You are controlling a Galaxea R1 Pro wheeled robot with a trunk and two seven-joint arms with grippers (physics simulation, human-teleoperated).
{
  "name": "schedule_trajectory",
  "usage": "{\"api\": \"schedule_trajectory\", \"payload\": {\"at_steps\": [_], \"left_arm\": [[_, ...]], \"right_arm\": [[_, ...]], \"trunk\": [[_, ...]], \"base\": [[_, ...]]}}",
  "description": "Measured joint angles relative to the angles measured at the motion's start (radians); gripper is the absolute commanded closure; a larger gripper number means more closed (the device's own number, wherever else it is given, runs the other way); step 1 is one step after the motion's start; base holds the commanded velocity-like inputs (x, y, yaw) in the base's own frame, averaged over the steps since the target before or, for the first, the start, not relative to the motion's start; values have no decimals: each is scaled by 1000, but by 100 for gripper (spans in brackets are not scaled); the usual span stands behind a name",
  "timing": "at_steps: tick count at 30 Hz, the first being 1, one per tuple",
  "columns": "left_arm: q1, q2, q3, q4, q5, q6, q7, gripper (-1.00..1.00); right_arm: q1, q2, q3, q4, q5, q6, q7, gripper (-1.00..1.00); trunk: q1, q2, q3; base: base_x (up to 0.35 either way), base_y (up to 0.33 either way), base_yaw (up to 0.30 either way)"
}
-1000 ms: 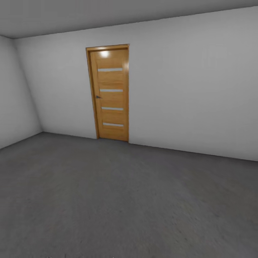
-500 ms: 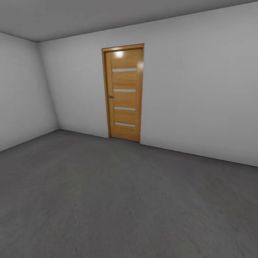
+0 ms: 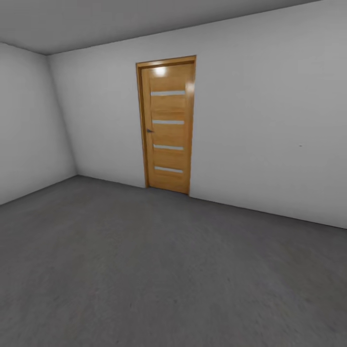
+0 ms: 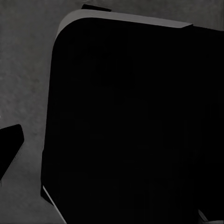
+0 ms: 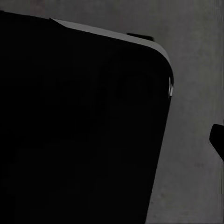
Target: Move the two storage containers from the living room to the garage. In the garage, place one container on the floor and stack the other container on top of it (either order is fine).
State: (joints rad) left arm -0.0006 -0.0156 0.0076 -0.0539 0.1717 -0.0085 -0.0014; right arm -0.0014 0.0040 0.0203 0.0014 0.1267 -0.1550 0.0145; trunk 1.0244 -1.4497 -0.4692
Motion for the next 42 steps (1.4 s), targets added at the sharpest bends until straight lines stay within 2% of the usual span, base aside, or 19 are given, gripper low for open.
{"api": "schedule_trajectory", "payload": {"at_steps": [2,3,7,18,42], "left_arm": [[0,0,0,0,0,0,0,-100],[0,0,0,0,0,0,0,-100],[0,0,0,0,0,0,0,-100],[0,0,0,0,-1,-1,0,-100],[0,0,0,1,0,-1,0,-100]], "right_arm": [[0,1,-1,0,15,-1,2,-100],[0,4,-1,0,48,-1,0,-100],[0,5,-3,0,61,1,-2,-100],[0,8,-7,1,57,-5,-7,-100],[0,7,-8,1,58,-8,-12,-100]], "trunk": [[0,0,0],[0,0,0],[0,0,0],[0,0,0],[0,0,0]], "base": [[321,0,0],[322,0,0],[322,0,0],[321,0,38],[321,0,261]]}}
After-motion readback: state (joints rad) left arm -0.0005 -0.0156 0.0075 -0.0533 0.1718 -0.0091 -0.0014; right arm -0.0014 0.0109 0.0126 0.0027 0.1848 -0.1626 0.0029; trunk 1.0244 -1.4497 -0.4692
